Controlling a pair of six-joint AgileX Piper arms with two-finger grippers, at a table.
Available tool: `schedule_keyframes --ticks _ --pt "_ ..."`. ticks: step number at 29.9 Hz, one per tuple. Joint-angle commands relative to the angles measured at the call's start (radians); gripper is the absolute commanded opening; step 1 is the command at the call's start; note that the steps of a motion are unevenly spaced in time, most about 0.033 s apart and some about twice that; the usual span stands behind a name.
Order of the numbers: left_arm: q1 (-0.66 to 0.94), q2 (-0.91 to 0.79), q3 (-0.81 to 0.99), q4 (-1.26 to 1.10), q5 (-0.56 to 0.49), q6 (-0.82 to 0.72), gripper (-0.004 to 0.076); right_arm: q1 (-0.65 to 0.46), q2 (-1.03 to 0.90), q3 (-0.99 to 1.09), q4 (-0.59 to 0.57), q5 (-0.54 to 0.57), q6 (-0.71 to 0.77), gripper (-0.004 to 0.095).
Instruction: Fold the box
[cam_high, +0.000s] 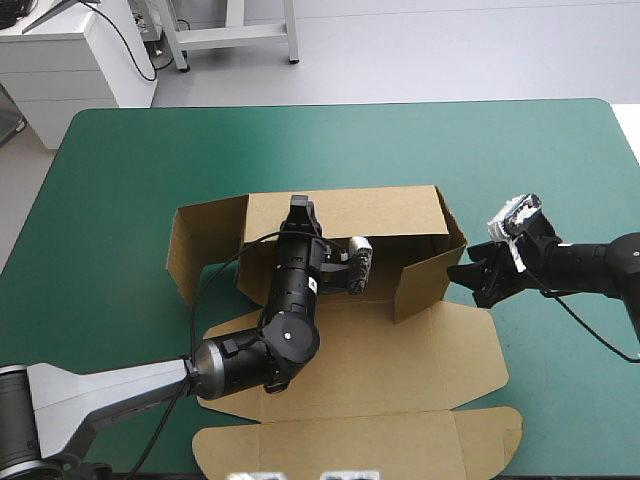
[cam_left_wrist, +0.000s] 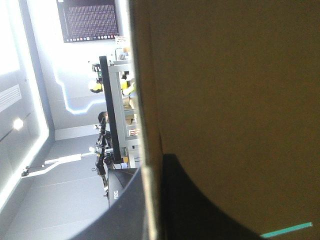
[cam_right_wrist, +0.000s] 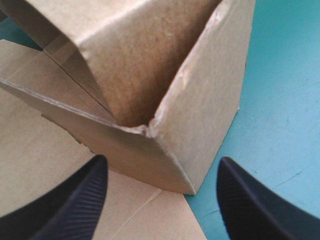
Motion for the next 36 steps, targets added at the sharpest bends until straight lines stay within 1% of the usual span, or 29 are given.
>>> schedule_keyframes --ticks 1,6,8,10,13,17,20,28,34,36 --pt "-0.005 -0.034 -0.023 0.049 0.034 -0.001 -0.0008 0.013 -0.008 -0.023 0.049 -0.012 -0.053 0.0752" --pt "-0.005 -0.034 -0.023 0.049 0.034 -0.001 -0.0008 0.073 0.037 -0.023 0.046 -0.025 -0.055 0.075" --pt "-0.005 -0.034 -0.023 0.049 0.034 -0.001 -0.0008 0.103 0.048 -0.023 0.046 -0.038 -0.006 0.075" --pt "-0.005 -0.034 -0.023 0.051 0.034 -0.001 -0.0008 0.13 0.047 -0.022 0.044 -0.082 0.043 0.0749" --pt "-0.005 -0.034 -0.023 0.051 0.034 -0.001 -0.0008 0.165 0.027 0.012 0.053 -0.201 0.056 0.0749" --pt "-0.005 -0.034 -0.023 0.051 0.034 -0.001 -0.0008 0.218 -0.029 0.081 0.073 -0.393 0.058 0.0741" --pt "-0.005 -0.034 -0.023 0.051 0.034 -0.001 -0.0008 0.248 -0.05 0.101 0.094 -0.463 0.041 0.074" --pt "-0.005 -0.034 -0.023 0.064 0.034 -0.001 -0.0008 0.339 -0.041 0.101 0.25 -0.604 -0.089 0.074" --pt "-0.005 -0.034 -0.023 0.064 0.028 -0.001 -0.0008 0.346 -0.037 0.101 0.406 -0.617 -0.207 0.0737" --pt "-0.005 -0.034 -0.023 0.064 0.025 -0.001 -0.0008 0.346 -0.029 0.101 0.422 -0.623 -0.226 0.0705"
